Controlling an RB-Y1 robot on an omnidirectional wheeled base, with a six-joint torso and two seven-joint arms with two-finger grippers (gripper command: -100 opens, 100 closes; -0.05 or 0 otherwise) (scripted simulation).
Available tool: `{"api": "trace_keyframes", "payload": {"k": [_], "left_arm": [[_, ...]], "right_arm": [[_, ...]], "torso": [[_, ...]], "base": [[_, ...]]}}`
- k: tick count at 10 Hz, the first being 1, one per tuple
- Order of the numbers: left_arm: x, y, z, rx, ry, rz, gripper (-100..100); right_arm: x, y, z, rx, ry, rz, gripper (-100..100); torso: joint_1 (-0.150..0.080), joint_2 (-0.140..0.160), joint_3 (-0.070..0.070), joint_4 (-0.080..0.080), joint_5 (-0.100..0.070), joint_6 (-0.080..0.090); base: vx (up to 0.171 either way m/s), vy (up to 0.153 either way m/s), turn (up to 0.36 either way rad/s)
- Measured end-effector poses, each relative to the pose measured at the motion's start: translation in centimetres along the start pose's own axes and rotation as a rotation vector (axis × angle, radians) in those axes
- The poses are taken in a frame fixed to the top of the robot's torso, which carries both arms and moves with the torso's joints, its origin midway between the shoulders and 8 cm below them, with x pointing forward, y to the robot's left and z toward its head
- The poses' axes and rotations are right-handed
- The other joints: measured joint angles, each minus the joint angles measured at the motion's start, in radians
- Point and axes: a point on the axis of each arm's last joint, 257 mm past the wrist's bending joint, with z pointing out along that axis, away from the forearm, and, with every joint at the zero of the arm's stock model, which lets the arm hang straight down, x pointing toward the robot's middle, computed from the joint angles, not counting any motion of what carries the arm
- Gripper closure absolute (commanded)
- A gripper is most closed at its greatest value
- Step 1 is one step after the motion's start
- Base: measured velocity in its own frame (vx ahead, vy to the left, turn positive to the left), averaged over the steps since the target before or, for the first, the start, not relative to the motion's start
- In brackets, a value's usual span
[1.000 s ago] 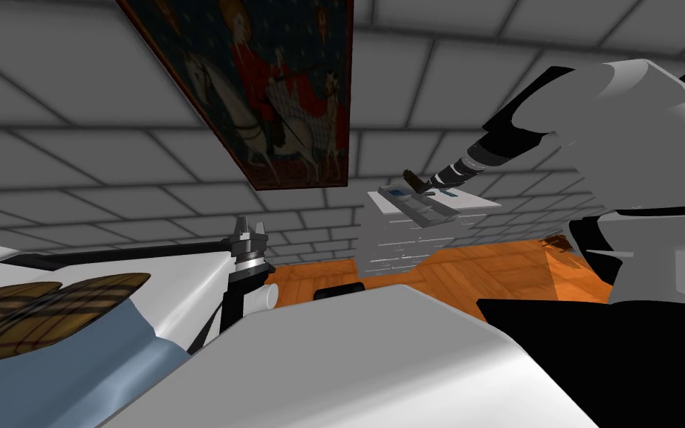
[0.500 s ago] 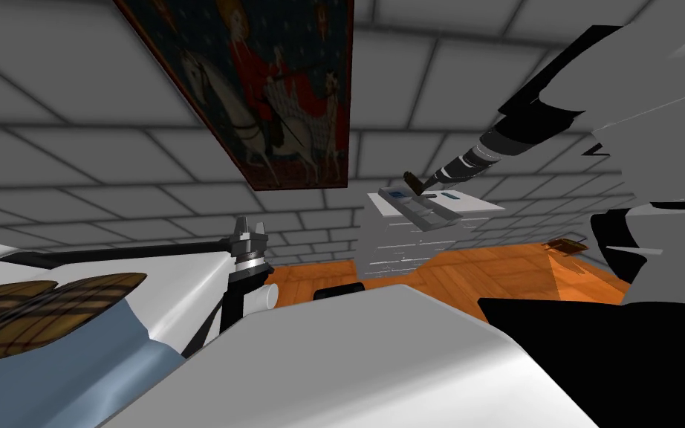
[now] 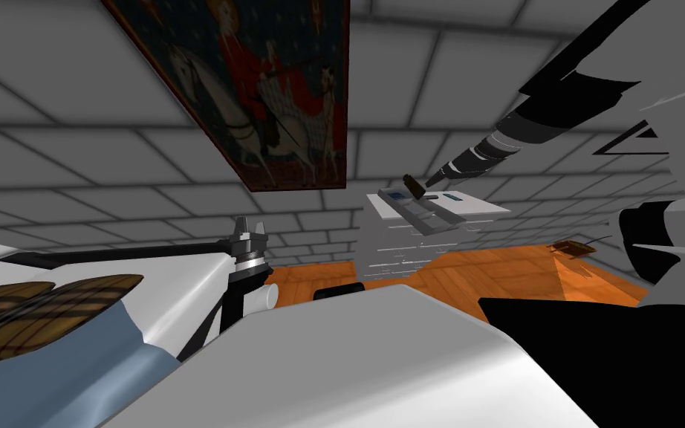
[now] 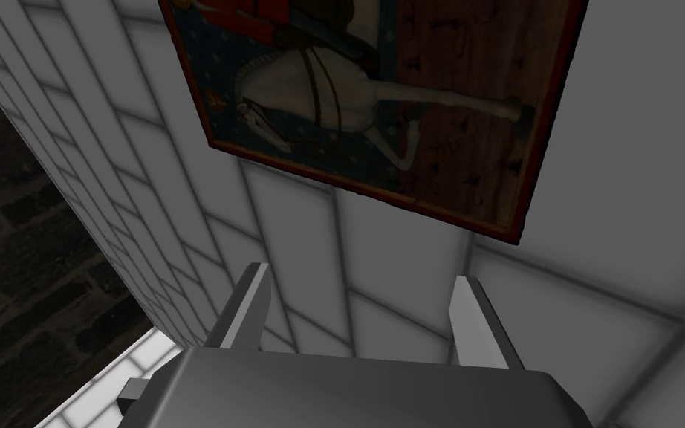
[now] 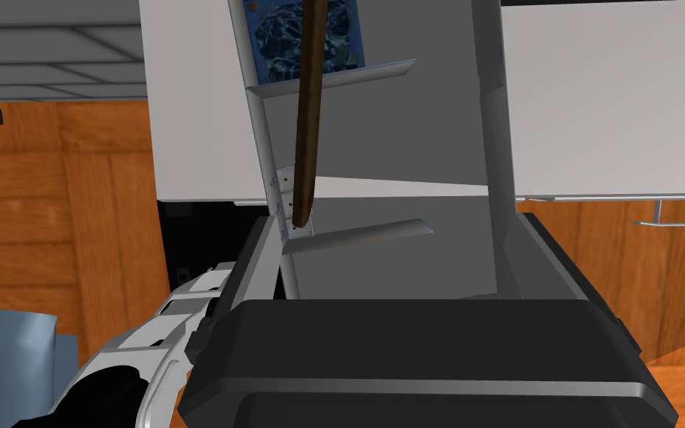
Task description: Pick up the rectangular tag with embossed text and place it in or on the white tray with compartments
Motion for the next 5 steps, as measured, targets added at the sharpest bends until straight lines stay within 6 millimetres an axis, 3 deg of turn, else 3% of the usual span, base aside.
{"api": "trace_keyframes", "payload": {"k": [5], "left_arm": [[0.00, 0.00, 0.00, 0.000, 0.000, 0.000, 0]], "right_arm": [[0.00, 0.00, 0.01, 0.000, 0.000, 0.000, 0]], "torso": [[0.001, 0.002, 0.001, 0.000, 0.000, 0.000]], "base": [[0.000, 0.000, 0.000]]}}
